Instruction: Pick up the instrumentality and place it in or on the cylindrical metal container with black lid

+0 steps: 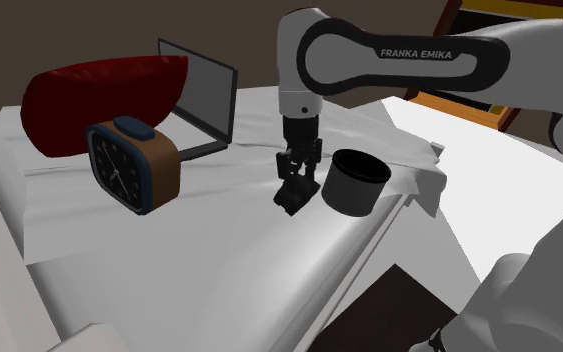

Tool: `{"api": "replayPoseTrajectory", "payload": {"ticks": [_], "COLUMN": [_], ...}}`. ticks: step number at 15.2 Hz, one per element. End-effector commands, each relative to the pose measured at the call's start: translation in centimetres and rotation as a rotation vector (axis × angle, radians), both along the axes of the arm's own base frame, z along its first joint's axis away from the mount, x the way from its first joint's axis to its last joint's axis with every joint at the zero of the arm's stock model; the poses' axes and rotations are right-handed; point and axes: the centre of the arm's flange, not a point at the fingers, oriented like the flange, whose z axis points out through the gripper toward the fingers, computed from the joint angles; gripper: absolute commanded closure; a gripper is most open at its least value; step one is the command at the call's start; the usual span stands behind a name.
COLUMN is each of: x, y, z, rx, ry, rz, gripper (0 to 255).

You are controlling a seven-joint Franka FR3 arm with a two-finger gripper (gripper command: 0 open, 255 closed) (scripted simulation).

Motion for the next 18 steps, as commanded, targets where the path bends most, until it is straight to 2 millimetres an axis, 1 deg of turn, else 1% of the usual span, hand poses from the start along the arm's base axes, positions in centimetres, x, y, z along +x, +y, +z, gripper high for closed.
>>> {"api": "replayPoseTrajectory", "payload": {"ticks": [1, 18], "x": [-0.1, -0.1], "y": [-0.1, -0.1], "z": [1.1, 10.1], "rx": [0.000, 0.000], "ry": [0.000, 0.000], "rz": [0.000, 0.000], "gripper": [255, 255]}}
